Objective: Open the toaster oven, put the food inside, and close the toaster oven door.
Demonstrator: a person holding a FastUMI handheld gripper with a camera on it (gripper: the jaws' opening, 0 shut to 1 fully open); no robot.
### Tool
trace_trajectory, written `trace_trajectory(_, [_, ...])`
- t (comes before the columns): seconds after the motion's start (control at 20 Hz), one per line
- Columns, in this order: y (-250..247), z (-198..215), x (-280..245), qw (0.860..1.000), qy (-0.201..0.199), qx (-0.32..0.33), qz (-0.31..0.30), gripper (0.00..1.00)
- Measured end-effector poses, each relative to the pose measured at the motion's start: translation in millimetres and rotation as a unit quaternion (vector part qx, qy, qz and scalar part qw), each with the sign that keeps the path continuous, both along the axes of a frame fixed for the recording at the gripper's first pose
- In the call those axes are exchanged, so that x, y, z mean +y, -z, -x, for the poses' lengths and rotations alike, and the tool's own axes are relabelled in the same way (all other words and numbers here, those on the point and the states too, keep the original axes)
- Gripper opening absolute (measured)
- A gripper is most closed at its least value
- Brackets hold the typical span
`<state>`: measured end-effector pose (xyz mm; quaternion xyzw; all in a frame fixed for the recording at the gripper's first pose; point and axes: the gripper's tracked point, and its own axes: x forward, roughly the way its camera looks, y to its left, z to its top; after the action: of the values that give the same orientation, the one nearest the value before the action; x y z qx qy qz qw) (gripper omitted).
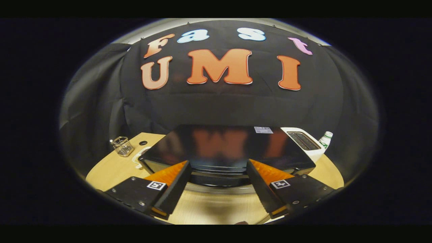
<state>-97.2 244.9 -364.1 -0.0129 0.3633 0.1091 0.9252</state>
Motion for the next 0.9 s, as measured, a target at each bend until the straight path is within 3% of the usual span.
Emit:
trace_trajectory(0.1, [-4.9,14.9,2.7,1.0,0.006,0.0,-0.02,0.9])
trace_trajectory(0.2, [-5.5,30.3,0.8,1.0,-0.012,0.009,-0.012,0.86])
trace_trajectory(0.5, [5.6,98.8,2.6,0.994,-0.056,0.096,-0.015,0.84])
trace_trajectory(0.9, [51.3,171.4,5.7,0.971,-0.085,0.223,-0.024,0.85])
